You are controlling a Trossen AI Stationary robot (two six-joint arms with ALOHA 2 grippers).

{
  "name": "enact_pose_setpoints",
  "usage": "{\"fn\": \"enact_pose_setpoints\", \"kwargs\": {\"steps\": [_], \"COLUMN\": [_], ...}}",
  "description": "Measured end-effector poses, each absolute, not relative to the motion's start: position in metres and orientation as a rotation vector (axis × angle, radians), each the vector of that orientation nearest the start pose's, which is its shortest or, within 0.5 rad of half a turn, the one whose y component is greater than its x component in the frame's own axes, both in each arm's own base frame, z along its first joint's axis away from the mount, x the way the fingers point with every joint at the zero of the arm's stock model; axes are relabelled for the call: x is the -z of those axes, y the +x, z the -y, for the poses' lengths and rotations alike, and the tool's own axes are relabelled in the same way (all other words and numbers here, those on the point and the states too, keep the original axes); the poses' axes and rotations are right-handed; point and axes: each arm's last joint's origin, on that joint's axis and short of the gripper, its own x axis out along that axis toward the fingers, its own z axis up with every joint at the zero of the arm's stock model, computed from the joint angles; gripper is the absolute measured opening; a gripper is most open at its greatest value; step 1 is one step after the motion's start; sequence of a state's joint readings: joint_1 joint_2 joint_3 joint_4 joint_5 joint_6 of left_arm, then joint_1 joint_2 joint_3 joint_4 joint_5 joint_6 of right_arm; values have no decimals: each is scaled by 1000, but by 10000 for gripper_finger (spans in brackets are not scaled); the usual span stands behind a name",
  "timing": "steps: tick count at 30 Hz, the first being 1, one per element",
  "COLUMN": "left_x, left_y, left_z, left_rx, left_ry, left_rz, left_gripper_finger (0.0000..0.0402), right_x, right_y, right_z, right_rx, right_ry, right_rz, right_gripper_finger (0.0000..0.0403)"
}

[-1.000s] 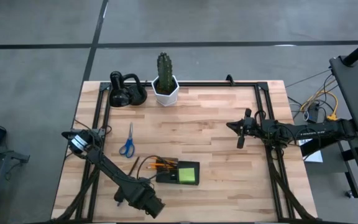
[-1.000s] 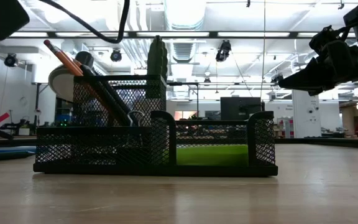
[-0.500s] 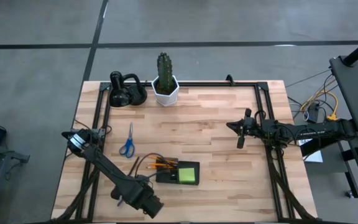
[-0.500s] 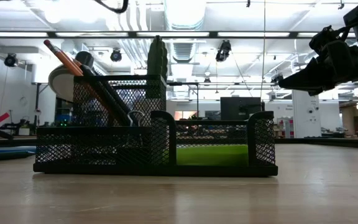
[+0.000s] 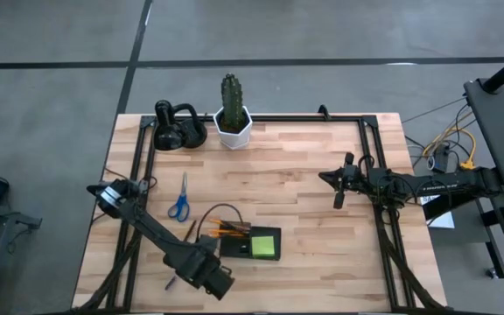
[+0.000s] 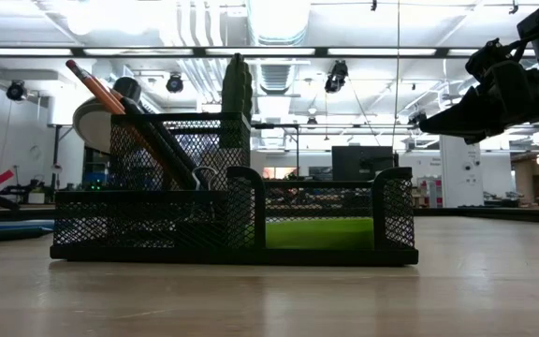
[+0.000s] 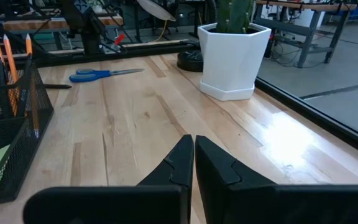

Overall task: Pick and place office supplies into organizer
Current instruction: Put the left binder clip into the desk organizer

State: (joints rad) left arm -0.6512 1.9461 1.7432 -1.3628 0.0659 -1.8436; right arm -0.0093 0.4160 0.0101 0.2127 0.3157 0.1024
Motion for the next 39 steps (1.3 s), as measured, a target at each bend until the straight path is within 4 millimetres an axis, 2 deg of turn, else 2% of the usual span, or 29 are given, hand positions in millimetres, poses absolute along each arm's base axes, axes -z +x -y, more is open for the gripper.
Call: {"fn": "enact_pose_setpoints", "kwargs": {"steps": [7,22,39], "left_x": [-262,-262,-239], "left_y": [303,326,328], "left_z": [212,191,188], "left_rx": [-898,-905,-954], "left_ry": [-921,-973,-939], "left_rz": [-1391,-1230,-1213], "left_gripper_finger": [0,0,0], "right_x": [-150,-150,-147], "right_y": [121,121,120], "right_z": [10,10,10], "right_rx": [334,333,335], "right_ry": [71,71,66], "right_rz": [-175,-175,-205], "right_gripper_finger": [8,8,8]}}
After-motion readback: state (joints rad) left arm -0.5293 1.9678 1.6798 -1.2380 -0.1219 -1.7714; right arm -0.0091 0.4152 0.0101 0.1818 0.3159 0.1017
